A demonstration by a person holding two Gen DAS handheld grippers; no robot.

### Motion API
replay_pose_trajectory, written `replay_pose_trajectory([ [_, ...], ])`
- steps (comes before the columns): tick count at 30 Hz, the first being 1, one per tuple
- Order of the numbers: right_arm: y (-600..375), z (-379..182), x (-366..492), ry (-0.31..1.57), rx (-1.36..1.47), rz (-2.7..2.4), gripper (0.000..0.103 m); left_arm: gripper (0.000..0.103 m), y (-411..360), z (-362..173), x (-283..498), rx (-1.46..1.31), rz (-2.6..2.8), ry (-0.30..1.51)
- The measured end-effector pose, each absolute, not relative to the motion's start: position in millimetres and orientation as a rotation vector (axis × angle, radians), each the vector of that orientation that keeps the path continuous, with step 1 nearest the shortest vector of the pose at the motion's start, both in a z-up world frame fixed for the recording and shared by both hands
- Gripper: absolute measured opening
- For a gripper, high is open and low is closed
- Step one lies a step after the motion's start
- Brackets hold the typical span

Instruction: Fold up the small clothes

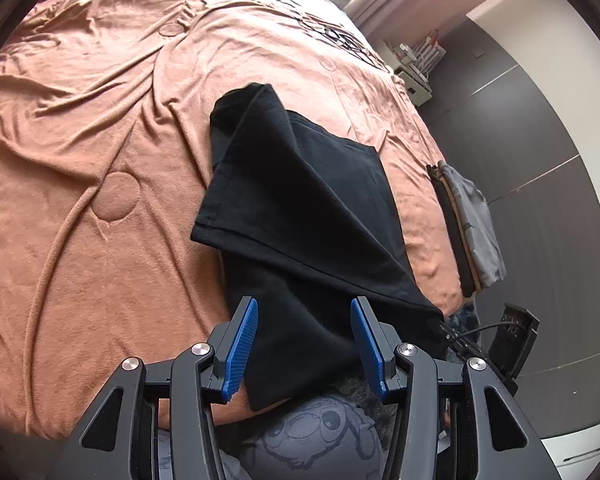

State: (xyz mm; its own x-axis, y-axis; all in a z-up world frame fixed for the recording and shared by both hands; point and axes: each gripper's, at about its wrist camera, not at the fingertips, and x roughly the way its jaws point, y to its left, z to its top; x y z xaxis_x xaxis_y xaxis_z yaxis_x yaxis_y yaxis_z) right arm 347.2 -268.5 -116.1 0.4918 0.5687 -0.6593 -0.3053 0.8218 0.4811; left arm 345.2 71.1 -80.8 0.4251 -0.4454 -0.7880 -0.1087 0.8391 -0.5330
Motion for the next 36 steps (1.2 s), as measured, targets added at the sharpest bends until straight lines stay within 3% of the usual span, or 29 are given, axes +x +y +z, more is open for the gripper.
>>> replay_pose_trajectory([
  [5, -278.6, -144.6, 357.8, 0.98, 0.369, 0.544, 0.005, 0.051, 63.6, -85.9, 353.8, -0.572, -0.216, 1.146],
  [19, -283.1, -142.1, 359.0, 0.948, 0.333, 0.519, 0.005, 0.058, 16.7, -127.7, 388.1, -0.579, -0.244, 1.254],
  [27, -283.5, -144.2, 355.6, 0.924, 0.308, 0.52, 0.005, 0.058, -7.3, -161.4, 408.1, -0.586, -0.219, 1.325],
  [35, -288.1, -151.3, 356.1, 0.921, 0.342, 0.551, 0.005, 0.058, -0.3, -171.2, 427.1, -0.622, -0.111, 1.276],
  [36, -288.7, -152.1, 356.8, 0.921, 0.346, 0.554, 0.005, 0.054, 2.6, -171.0, 429.9, -0.63, -0.095, 1.264],
])
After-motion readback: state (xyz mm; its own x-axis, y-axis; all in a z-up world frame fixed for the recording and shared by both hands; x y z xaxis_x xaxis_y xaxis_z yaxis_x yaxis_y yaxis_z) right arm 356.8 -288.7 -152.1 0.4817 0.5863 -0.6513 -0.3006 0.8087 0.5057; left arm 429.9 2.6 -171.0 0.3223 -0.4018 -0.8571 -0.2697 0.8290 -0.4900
